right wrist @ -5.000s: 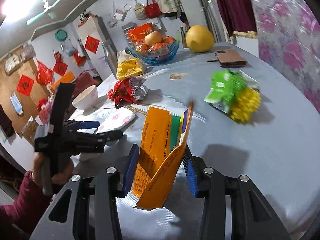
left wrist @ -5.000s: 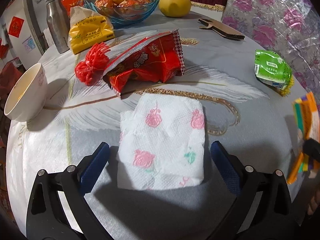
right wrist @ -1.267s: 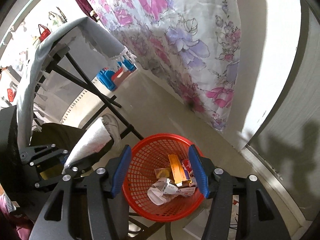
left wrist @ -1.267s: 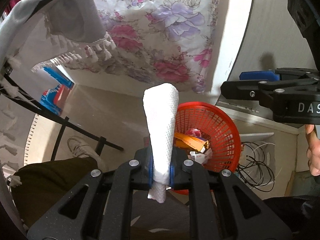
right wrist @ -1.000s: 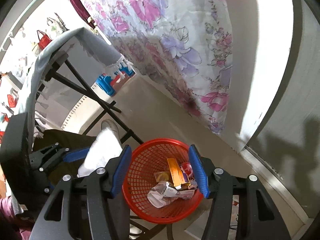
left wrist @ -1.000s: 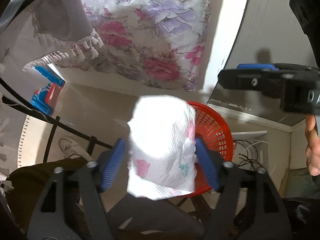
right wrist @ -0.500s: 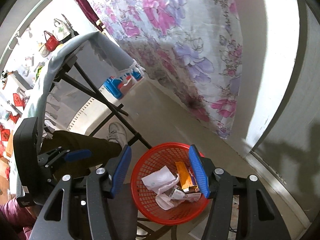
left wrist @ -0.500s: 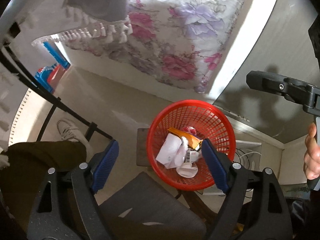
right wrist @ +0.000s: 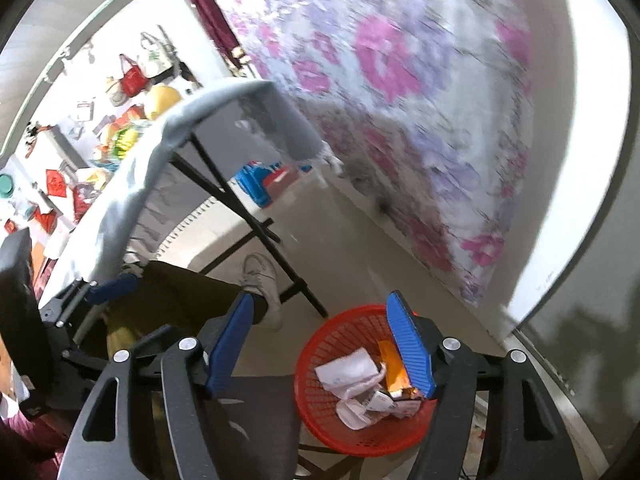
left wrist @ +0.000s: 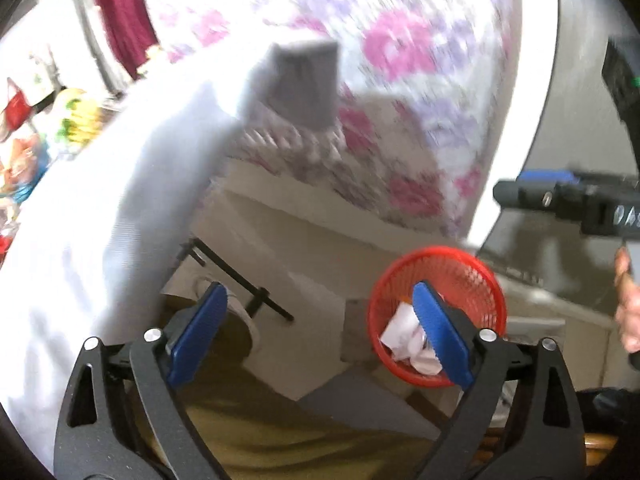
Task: Collect trash
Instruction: 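Move both tools back toward the table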
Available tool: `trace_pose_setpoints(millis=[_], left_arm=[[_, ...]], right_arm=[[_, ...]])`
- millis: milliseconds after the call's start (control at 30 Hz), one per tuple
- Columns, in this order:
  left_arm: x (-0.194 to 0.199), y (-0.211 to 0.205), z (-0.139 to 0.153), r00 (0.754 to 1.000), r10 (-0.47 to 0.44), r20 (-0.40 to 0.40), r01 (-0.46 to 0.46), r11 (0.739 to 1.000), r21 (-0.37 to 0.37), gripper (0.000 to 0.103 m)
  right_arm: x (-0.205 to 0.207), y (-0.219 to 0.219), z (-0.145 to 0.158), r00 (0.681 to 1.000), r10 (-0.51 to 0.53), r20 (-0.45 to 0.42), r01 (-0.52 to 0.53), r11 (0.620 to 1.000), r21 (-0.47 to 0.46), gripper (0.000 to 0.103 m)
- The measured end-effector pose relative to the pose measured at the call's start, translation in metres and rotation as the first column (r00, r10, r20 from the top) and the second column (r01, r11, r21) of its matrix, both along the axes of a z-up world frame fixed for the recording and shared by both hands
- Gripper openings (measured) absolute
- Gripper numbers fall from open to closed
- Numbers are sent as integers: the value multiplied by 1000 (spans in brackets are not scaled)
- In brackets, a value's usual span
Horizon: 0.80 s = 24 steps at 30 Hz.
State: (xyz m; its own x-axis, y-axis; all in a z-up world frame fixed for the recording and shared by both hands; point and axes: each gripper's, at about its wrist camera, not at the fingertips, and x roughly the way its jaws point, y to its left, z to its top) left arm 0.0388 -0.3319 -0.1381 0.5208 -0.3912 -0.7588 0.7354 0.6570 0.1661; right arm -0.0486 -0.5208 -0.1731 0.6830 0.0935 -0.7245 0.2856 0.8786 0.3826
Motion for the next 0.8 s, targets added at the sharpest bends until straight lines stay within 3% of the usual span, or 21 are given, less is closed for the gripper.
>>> trace_pose_setpoints(millis=[300,400,567,800], left_arm=[[20,78,57,981,188,46,-181,975,-132,95],[35,115,67,956,288,60,-277,949,-149,96],[66,185,83,896,441,42,-426,885,-190,96],[97,260,95,811,583,53,-562,801,-208,96]], right_arm=[[34,51,59,986,127,110,-123,991,-43,78],[54,74,76,973,188,134,-182,982,-59,82],[95,125,96,938,312,150,-303,950,-82,83],[150,176,117,899,404,171,-383,913,-141,85]])
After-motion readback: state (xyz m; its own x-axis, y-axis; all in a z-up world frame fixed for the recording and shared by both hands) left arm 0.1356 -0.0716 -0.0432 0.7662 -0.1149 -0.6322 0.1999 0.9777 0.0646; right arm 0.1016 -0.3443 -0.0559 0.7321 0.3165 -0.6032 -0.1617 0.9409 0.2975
